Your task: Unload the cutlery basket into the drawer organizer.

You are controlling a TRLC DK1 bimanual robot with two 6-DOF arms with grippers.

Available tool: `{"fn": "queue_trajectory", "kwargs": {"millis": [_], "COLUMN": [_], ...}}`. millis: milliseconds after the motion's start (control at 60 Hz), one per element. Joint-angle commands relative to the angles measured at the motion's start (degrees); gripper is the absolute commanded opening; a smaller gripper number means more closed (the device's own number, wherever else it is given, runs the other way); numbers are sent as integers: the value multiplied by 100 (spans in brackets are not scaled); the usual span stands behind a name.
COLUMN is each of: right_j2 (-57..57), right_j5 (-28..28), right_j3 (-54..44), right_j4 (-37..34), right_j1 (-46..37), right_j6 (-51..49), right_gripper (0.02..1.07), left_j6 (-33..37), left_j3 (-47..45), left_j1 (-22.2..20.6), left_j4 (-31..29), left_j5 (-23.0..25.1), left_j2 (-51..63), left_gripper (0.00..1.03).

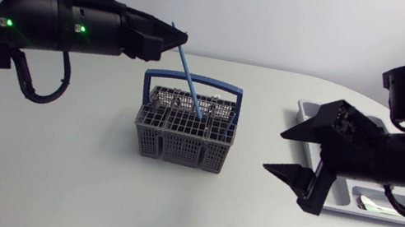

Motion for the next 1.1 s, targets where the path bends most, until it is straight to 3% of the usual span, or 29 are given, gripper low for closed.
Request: {"fn": "queue_trajectory", "kwargs": {"millis": [0, 233, 350, 383, 683, 933, 1083], "right_j2": [-64, 173, 358, 410, 973, 1447, 1632], "right_j5": [-159, -704, -1064, -1169, -1776, -1925, -1934], "right_j3": [261, 577, 709, 753, 1069, 1456, 1588], "right_j4": [2, 2, 2, 2, 20, 29, 143], "right_j1": [56, 170, 205, 205, 214, 442, 557], "right_j6": [441, 1117, 1469, 1539, 1952, 2357, 2541], "right_gripper": [90, 89, 86, 80, 66, 60, 48], "left_j6": [-355, -750, -768, -768, -768, -759, -759], "left_j3": [337, 653, 750, 811, 943, 943, 934], "left_j1": [94, 86, -2, -55, -257, -301, -292], "left_j4": [-63, -318, -345, -371, -397, -371, -380], "left_j5": [283, 1065, 1347, 1417, 1558, 1558, 1558], "left_j2": [22, 505, 839, 945, 1252, 1314, 1323], "left_gripper": [3, 3, 3, 3, 3, 3, 3]}}
